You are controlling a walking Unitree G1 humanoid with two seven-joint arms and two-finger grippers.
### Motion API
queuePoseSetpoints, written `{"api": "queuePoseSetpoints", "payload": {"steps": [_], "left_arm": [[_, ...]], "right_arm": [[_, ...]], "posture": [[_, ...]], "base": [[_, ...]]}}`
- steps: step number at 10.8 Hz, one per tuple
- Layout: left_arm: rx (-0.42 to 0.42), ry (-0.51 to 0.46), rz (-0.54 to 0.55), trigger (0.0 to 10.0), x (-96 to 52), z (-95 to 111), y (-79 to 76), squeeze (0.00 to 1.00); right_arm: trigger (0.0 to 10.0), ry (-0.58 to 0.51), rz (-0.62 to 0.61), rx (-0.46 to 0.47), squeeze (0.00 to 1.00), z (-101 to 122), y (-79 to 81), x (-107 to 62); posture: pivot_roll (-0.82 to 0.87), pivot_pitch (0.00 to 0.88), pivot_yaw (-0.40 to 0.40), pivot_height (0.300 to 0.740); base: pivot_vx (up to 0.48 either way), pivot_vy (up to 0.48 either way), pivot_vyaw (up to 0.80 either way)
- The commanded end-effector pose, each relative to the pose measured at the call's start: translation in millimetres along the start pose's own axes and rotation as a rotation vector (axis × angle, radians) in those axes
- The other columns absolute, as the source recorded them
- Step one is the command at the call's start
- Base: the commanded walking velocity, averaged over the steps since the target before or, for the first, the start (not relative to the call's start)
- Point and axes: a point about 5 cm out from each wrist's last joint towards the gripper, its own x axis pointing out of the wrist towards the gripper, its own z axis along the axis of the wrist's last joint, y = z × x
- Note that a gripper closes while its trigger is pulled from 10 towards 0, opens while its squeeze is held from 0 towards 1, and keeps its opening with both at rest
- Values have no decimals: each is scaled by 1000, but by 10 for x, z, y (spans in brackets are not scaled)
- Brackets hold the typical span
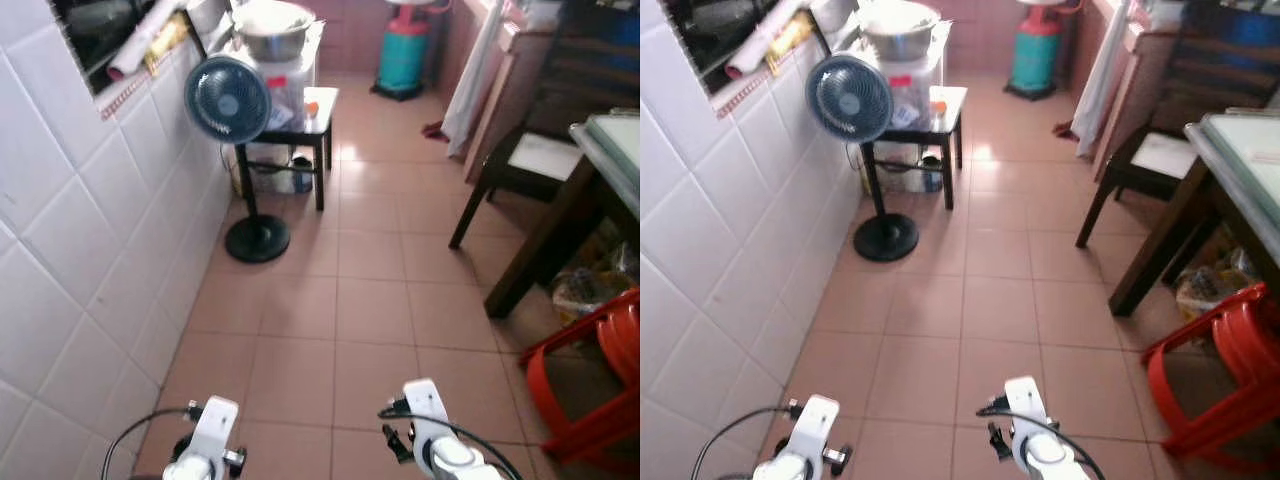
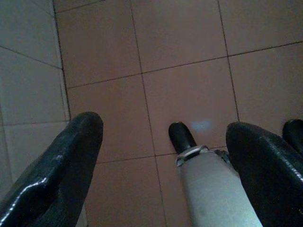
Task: Setting the table
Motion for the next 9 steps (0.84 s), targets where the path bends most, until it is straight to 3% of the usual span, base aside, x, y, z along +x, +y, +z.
{"api": "queuePoseSetpoints", "payload": {"steps": [1,4,9], "left_arm": [[8,12,-9,10000,-8,-41,2,0],[16,-1,-9,10000,-7,-25,-2,0],[30,11,-4,10000,-17,-58,74,0]], "right_arm": [[10000,2,3,-11,0,15,17,5],[10000,7,7,-29,0,-8,29,2],[10000,21,3,-13,0,-50,26,-4]], "posture": [[-24,74,20,740],[-24,78,24,740],[-24,77,33,740]], "base": [[322,0,0],[324,0,0],[345,315,0]]}}
